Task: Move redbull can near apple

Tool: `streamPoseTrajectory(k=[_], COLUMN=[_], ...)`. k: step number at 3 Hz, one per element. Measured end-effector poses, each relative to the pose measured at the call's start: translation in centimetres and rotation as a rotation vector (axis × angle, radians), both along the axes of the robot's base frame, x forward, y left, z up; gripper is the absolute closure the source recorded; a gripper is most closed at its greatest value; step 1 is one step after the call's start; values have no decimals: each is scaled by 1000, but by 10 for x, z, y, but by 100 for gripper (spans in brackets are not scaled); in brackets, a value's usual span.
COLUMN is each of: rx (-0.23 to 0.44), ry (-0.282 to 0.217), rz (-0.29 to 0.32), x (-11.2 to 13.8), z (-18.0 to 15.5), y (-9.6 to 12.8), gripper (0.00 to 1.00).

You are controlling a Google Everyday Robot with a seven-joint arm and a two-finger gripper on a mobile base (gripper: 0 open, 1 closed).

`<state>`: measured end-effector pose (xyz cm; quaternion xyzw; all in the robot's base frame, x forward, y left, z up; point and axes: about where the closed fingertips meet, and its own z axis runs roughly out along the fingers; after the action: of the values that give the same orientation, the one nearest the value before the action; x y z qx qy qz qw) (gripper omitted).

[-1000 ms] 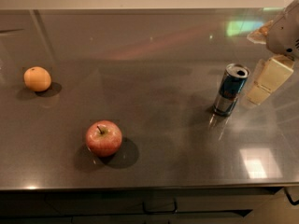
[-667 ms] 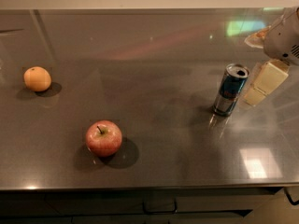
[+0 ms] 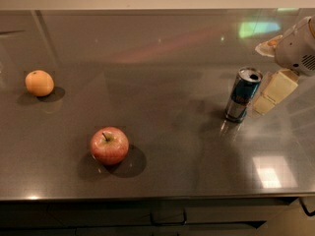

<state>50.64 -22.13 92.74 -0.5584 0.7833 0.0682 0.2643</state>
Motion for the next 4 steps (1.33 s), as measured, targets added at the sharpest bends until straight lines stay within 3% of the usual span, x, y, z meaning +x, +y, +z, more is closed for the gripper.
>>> streamPoseTrajectory(k=[2,4], rx=[19,30], ry=[25,83], rz=[7,15], x=[2,-1], z=[-10,-10], y=[0,5], gripper=[0,41])
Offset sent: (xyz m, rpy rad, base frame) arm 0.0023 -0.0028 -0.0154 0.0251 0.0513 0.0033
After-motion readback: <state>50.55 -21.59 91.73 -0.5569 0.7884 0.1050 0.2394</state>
